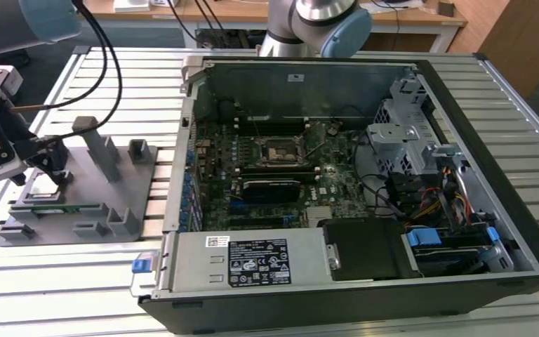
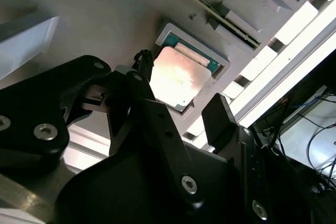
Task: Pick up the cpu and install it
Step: 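Pick up the cpu and move it towards the insertion slot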
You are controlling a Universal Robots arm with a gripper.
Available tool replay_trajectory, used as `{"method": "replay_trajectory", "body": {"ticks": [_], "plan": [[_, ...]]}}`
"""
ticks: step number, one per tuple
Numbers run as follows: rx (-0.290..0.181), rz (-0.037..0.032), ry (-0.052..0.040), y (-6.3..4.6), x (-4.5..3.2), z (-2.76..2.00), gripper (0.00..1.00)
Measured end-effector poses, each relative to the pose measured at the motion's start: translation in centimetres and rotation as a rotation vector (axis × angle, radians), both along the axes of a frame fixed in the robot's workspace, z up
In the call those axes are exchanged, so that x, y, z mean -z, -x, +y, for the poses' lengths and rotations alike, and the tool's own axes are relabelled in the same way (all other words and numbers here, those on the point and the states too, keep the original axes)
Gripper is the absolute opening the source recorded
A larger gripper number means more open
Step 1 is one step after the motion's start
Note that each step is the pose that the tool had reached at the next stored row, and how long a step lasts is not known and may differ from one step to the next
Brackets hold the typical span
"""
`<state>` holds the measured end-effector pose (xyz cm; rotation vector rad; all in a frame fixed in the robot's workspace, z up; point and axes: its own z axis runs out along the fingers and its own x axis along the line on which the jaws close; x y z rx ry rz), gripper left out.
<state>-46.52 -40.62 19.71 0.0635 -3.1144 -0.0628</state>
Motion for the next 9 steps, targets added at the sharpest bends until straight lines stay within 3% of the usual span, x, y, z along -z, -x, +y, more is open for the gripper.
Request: {"method": "replay_trajectory", "body": {"ticks": [4,9], "plan": [[0.0,-0.0077,0.0091,0.04,0.38,0.01,0.64],[0.0,-0.0082,0.013,0.05,0.59,0.1,0.64]]}}
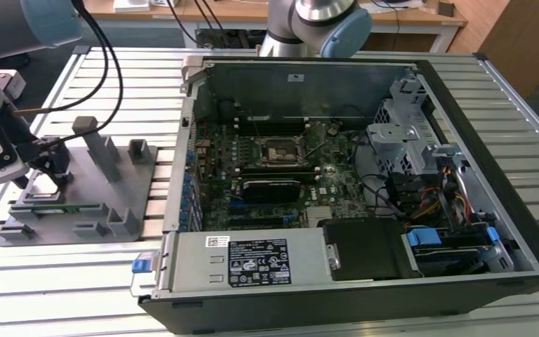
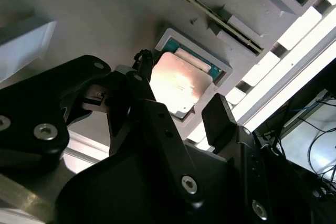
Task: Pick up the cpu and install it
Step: 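Pick up the cpu and move it towards the insertion slot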
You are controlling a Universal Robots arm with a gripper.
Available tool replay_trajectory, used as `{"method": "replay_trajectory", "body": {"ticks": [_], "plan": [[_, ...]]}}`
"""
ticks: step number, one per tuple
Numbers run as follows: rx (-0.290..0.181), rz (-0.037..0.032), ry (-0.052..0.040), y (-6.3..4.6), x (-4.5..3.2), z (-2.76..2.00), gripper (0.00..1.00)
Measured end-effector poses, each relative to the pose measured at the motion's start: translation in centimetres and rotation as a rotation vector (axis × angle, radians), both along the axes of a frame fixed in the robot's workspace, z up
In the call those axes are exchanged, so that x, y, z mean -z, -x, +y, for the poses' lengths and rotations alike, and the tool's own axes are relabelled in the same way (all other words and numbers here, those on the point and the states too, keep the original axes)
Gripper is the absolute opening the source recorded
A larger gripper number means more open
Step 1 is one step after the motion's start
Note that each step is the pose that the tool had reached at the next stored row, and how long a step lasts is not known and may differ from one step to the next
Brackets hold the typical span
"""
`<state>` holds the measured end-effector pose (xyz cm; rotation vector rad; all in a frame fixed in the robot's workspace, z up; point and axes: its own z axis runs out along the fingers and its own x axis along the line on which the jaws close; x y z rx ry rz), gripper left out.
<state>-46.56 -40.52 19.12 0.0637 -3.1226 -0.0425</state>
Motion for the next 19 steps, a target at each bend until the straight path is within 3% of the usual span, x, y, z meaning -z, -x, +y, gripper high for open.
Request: {"method": "replay_trajectory", "body": {"ticks": [19], "plan": [[0.0,-0.0011,0.0066,0.03,0.7,0.27,0.64]]}}
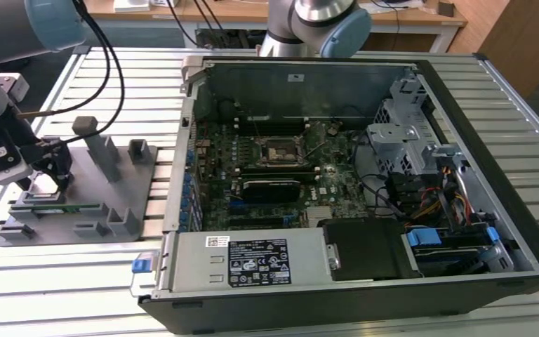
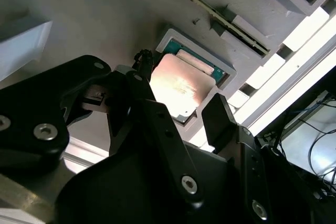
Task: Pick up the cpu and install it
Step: 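Pick up the cpu and move it towards the insertion slot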
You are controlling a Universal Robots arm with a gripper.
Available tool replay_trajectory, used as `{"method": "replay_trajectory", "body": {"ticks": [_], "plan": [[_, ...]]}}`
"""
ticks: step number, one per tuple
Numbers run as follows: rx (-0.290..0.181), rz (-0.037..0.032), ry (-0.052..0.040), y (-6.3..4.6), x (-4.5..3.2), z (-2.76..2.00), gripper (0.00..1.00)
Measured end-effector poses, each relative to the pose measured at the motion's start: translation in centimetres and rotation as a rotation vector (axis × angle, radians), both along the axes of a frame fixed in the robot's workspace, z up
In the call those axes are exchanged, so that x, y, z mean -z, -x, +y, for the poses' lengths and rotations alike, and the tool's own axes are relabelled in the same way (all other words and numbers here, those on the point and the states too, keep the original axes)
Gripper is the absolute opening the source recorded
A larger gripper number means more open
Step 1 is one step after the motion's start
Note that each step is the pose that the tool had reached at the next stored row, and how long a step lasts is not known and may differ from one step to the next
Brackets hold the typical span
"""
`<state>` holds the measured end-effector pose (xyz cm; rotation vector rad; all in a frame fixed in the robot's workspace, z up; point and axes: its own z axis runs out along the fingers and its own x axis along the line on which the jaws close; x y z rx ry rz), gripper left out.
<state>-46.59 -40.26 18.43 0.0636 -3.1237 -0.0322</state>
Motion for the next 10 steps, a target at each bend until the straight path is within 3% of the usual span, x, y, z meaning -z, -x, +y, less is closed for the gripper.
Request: {"method": "replay_trajectory", "body": {"ticks": [3,7,10], "plan": [[0.0,-0.0005,0.0005,0.05,0.07,0.06,0.64],[0.0,-0.0074,0.0013,0.18,0.09,0.11,0.64],[0.0,-0.0121,0.0024,0.22,0.08,0.13,0.57]]}}
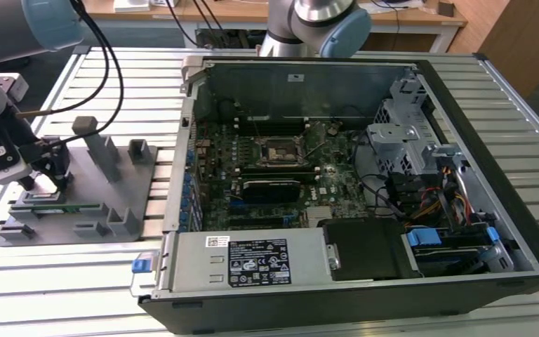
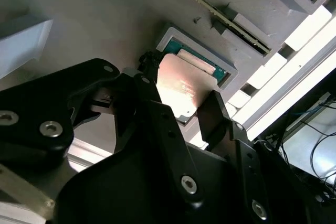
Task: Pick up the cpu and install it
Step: 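Pick up the cpu and move it towards the insertion slot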
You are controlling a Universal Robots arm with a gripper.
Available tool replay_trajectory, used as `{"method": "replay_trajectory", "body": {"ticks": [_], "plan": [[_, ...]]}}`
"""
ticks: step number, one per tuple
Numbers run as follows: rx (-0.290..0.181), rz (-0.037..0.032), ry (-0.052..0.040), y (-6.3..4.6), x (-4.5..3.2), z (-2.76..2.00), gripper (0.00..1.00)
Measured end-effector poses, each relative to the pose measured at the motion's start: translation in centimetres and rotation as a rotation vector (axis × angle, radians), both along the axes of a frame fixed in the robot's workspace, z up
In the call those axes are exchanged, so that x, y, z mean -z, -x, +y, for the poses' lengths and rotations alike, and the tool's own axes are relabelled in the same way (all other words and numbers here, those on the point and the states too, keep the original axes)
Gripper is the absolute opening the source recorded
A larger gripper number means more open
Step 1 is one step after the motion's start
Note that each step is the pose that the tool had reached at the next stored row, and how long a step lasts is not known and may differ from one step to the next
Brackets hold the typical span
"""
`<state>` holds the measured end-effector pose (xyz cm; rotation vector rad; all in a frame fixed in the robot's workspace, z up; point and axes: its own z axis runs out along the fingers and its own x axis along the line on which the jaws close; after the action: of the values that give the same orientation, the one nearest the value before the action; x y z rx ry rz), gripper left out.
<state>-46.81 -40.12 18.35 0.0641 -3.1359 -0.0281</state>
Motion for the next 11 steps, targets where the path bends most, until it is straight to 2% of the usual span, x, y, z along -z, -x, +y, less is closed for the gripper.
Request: {"method": "replay_trajectory", "body": {"ticks": [7,11], "plan": [[0.0,-0.002,0.0032,0.0,-0.04,0.02,0.54],[0.0,-0.0018,0.0036,0.0,-0.46,0.03,0.54]]}}
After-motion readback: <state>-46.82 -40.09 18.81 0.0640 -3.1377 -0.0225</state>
